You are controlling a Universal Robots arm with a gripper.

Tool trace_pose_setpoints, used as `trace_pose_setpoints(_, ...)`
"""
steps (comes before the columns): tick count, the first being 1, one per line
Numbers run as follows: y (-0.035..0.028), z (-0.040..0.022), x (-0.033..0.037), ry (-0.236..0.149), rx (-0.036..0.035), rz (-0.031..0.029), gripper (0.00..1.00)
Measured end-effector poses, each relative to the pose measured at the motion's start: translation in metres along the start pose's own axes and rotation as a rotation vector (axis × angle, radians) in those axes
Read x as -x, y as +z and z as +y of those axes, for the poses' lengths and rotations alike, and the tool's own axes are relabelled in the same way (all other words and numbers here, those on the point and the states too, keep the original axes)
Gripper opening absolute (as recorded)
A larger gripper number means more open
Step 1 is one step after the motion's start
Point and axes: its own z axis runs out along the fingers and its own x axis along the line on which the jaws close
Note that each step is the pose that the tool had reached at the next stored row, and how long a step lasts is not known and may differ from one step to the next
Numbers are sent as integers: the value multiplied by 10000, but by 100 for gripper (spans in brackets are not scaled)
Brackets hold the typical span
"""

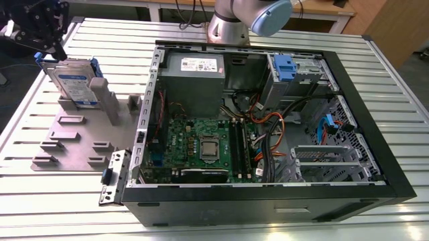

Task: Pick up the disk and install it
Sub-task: 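Pick up the disk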

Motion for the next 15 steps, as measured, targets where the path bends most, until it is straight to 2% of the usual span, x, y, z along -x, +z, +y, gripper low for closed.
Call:
trace_pose_setpoints(4, 2, 0, 0, -606, 21, 13, 11)
trace_pose_setpoints(7, 4, 0, 0, -997, 37, -2, 11)
trace_pose_setpoints(15, 7, 0, 0, -1896, 86, -150, 11)
